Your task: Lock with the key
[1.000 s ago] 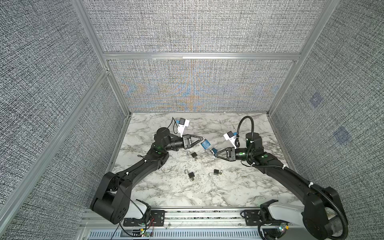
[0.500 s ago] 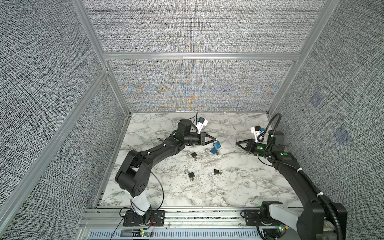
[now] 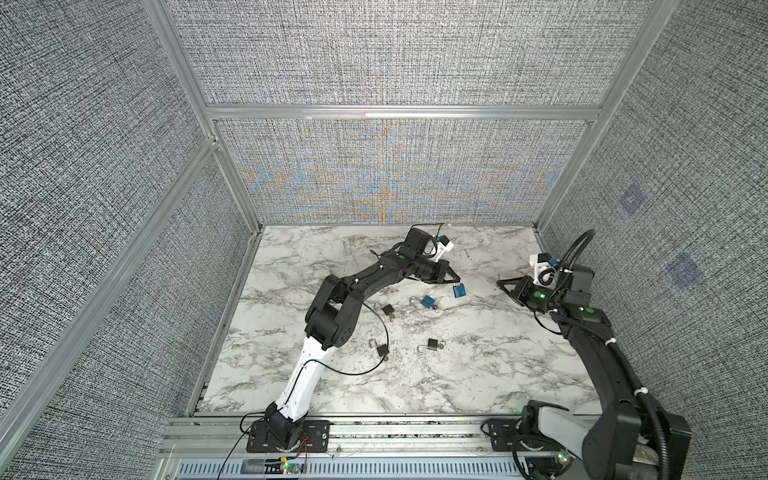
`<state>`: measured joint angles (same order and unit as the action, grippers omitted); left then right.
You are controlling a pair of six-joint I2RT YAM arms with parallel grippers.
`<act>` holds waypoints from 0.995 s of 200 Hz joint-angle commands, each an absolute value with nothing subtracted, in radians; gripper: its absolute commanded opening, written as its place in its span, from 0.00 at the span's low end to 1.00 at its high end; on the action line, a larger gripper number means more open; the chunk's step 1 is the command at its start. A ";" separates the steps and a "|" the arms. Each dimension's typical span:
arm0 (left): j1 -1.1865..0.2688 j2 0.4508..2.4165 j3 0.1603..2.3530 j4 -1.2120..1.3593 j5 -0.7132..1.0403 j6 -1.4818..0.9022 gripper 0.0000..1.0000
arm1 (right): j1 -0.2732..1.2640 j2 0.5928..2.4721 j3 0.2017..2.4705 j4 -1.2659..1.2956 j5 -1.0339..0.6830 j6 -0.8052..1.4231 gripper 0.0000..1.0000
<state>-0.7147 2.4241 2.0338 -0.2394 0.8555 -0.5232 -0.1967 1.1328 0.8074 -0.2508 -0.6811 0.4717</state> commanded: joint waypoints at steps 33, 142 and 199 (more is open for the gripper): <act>-0.740 2.602 2.268 -0.386 0.911 -0.530 0.00 | -0.202 1.178 0.807 -0.236 -0.681 0.448 0.00; -0.747 2.709 2.320 -0.323 0.918 -0.619 0.02 | -0.202 1.201 0.777 -0.183 -0.710 0.479 0.00; -0.742 2.743 2.341 -0.276 0.910 -0.665 0.19 | -0.202 1.199 0.778 -0.198 -0.703 0.476 0.00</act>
<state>-0.7452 2.7392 2.3333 -0.3367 0.8932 -0.6361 -0.2020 1.2007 0.7780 -0.1982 -0.6941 0.4759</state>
